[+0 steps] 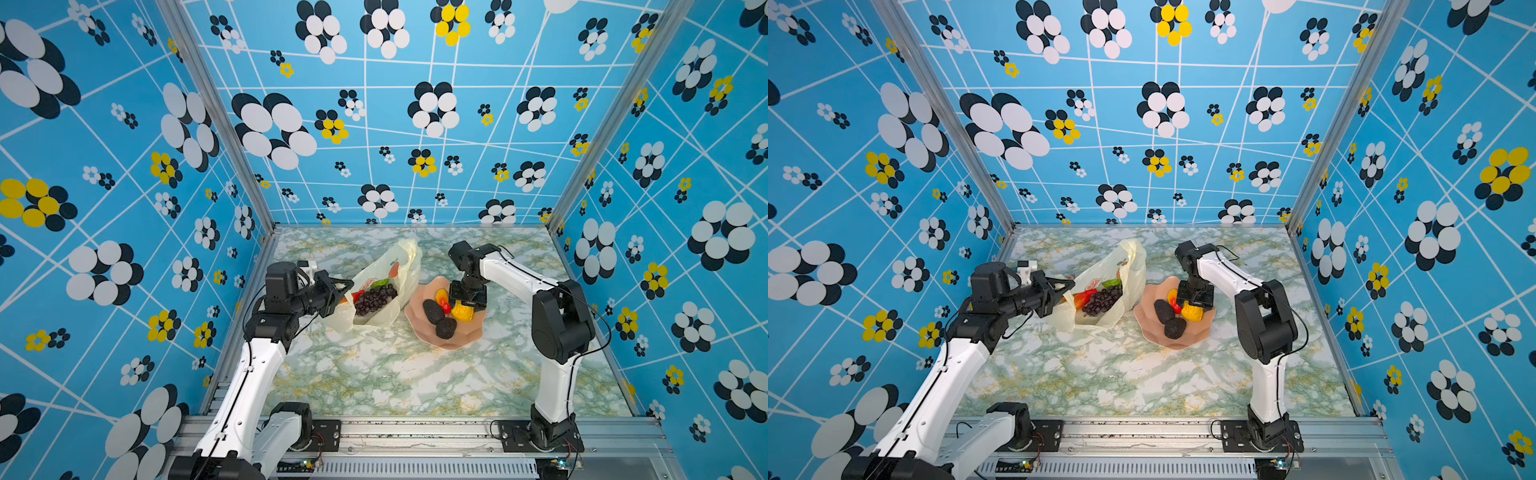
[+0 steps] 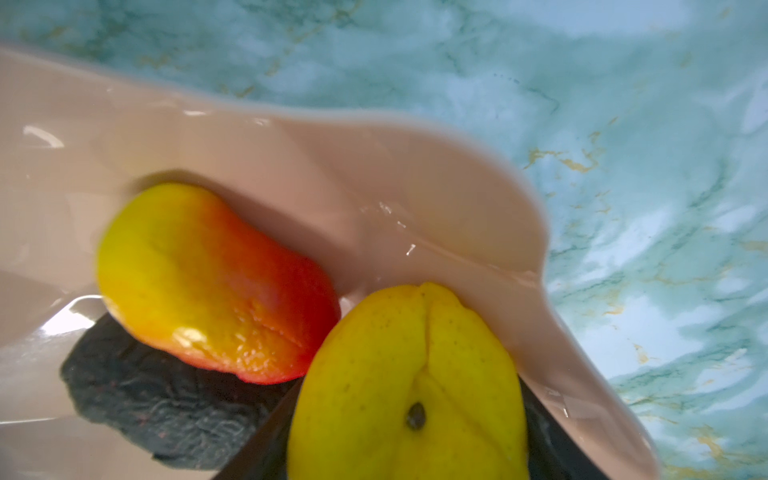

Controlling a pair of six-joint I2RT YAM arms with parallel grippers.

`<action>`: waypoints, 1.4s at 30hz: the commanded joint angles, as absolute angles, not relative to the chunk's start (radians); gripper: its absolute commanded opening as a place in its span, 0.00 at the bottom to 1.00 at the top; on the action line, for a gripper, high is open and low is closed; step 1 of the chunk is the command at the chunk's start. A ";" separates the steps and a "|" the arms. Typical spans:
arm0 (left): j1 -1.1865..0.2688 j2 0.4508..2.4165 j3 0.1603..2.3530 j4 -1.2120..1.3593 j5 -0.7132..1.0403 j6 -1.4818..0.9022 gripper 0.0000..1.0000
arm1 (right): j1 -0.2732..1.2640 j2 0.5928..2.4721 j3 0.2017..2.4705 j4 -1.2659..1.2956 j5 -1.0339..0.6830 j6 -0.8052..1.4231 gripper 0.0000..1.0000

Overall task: Place the fruits into the plastic bag
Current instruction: 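Lift the yellow fruit up out of the bowl with the right gripper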

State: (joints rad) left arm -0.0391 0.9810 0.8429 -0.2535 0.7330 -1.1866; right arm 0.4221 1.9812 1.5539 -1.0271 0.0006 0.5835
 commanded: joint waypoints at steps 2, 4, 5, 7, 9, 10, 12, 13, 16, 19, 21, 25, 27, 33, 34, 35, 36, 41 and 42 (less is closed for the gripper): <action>-0.047 0.984 0.860 -0.230 0.722 -1.181 0.00 | 0.411 1.967 1.572 -1.025 -0.003 0.578 0.62; -0.048 0.985 0.860 -0.232 0.721 -1.181 0.00 | 0.407 1.958 1.570 -1.030 -0.003 0.579 0.62; -0.049 0.984 0.861 -0.233 0.721 -1.182 0.00 | 0.405 1.951 1.568 -1.034 -0.002 0.579 0.62; -0.051 0.986 0.862 -0.233 0.721 -1.181 0.00 | 0.399 1.929 1.564 -1.037 -0.002 0.581 0.62; -0.054 0.985 0.863 -0.235 0.721 -1.180 0.00 | 0.395 1.904 1.556 -1.039 -0.002 0.584 0.62; -0.056 0.987 0.864 -0.235 0.720 -1.179 0.00 | 0.393 1.892 1.551 -1.039 -0.004 0.585 0.62; -0.060 0.988 0.863 -0.235 0.718 -1.178 0.00 | 0.387 1.865 1.548 -1.043 -0.003 0.587 0.61; -0.063 0.989 0.863 -0.234 0.719 -1.178 0.00 | 0.384 1.852 1.546 -1.046 -0.004 0.589 0.61; -0.069 0.991 0.865 -0.235 0.717 -1.178 0.00 | 0.374 1.813 1.535 -1.046 -0.021 0.595 0.61; -0.075 0.991 0.867 -0.235 0.716 -1.178 0.00 | 0.362 1.767 1.521 -1.031 -0.068 0.603 0.61; -0.078 0.991 0.867 -0.235 0.717 -1.177 0.00 | 0.352 1.729 1.510 -1.010 -0.107 0.614 0.60; -0.081 0.988 0.869 -0.238 0.716 -1.175 0.00 | 0.320 1.635 1.477 -0.947 -0.213 0.655 0.60; -0.085 0.988 0.871 -0.239 0.718 -1.174 0.00 | 0.300 1.588 1.463 -0.908 -0.269 0.678 0.60; -0.098 0.993 0.883 -0.245 0.717 -1.169 0.00 | 0.271 1.467 1.481 -0.783 -0.405 0.750 0.59; -0.102 0.995 0.885 -0.247 0.715 -1.169 0.00 | 0.272 1.451 1.493 -0.754 -0.428 0.766 0.58; -0.105 0.997 0.888 -0.247 0.715 -1.169 0.00 | 0.271 1.438 1.505 -0.727 -0.446 0.781 0.58; -0.109 1.000 0.890 -0.247 0.716 -1.168 0.00 | 0.272 1.425 1.516 -0.688 -0.473 0.801 0.58; -0.122 1.009 0.907 -0.252 0.714 -1.162 0.00 | 0.275 1.391 1.555 -0.475 -0.583 0.939 0.57; -0.125 1.011 0.909 -0.252 0.715 -1.163 0.00 | 0.278 1.392 1.560 -0.425 -0.606 0.971 0.56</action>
State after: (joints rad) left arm -0.1158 1.0054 0.8745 -0.2577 0.7181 -1.1839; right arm 0.2737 1.4128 1.5249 -0.6102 -0.4965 0.8581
